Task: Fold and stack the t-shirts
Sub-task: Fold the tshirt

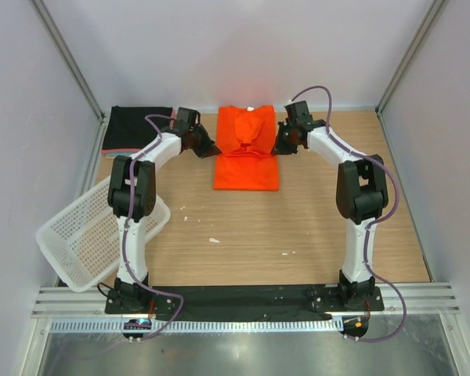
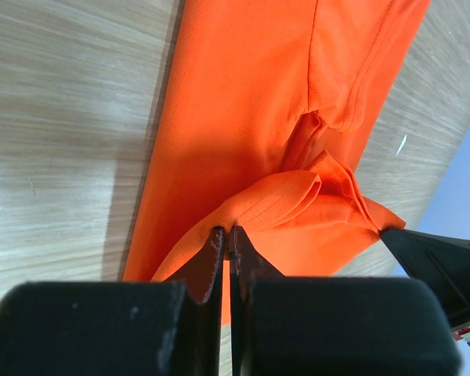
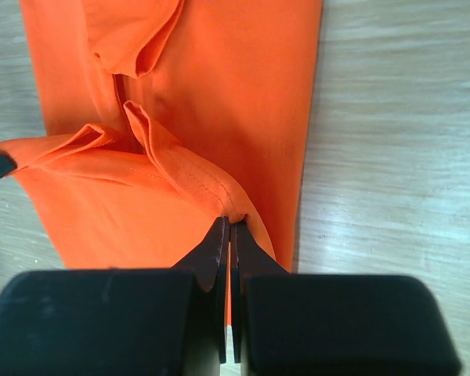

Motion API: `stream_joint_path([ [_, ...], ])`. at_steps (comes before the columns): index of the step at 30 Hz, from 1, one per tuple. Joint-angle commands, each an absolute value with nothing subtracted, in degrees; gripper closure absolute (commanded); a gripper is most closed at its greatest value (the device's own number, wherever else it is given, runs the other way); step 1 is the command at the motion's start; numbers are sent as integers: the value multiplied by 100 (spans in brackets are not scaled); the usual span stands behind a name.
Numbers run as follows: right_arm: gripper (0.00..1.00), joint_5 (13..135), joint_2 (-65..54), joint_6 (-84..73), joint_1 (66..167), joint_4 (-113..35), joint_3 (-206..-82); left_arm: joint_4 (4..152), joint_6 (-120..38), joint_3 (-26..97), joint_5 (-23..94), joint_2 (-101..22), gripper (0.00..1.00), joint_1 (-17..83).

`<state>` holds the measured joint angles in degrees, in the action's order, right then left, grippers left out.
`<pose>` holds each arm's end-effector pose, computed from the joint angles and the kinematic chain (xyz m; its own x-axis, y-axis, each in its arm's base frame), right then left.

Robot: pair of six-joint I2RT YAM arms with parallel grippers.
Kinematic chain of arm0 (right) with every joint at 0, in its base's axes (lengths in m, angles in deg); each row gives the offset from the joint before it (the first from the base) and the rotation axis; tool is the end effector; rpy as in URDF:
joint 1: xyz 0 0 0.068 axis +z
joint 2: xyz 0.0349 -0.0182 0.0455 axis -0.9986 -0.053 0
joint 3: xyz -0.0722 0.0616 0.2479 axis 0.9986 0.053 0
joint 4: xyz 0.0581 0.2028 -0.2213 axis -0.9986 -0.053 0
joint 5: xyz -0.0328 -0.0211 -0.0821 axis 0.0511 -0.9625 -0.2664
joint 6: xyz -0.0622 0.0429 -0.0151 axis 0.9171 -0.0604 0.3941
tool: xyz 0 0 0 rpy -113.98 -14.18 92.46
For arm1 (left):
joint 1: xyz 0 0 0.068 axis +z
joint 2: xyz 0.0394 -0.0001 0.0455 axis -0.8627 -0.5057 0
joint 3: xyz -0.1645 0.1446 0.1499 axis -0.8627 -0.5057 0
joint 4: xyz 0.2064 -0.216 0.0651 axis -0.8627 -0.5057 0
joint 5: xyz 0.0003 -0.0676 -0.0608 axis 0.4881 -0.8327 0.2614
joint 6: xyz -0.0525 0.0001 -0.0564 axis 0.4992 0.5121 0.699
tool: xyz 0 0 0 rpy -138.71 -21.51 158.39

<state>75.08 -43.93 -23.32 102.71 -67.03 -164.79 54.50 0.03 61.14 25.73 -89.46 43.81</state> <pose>0.5009 0.1521 0.1710 -0.8373 0.1926 -0.5117 -0.0149 0.9275 0.3735 0.5188 -0.1678 0.1399 -0.8012 -0.5560 -0.2214 -0.2941 0.6880 -0.6635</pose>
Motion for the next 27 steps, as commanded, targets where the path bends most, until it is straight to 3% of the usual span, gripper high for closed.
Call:
stream_joint_path([
  [1, 99, 7580, -4437, -2191, 10225, -6449, -16843, 5835, 53, 6411, 2400, -9016, 100, 4503],
  [5, 97, 7571, -4726, -2200, 10208, -6457, -17123, 5888, 124, 6648, 2338, -9288, 92, 4582],
  [7, 91, 7536, -4955, -2173, 10173, -6536, -17412, 5880, 115, 6824, 2259, -9402, 82, 4626],
  [8, 87, 7527, -5035, -2164, 10164, -6624, -17562, 5862, 98, 6885, 2250, -9420, 72, 4661],
  [12, 70, 7536, -5132, -2086, 10050, -7037, -18038, 5564, -384, 7140, 2197, -9245, 61, 4767],
  [16, 65, 7615, -4772, -1840, 10041, -7405, -17899, 5247, -789, 6870, 2303, -8788, 59, 4741],
  [27, 61, 8484, -3638, -1478, 10032, -7451, -15781, 5194, -1309, 4910, 2330, -7760, 59, 4539],
])
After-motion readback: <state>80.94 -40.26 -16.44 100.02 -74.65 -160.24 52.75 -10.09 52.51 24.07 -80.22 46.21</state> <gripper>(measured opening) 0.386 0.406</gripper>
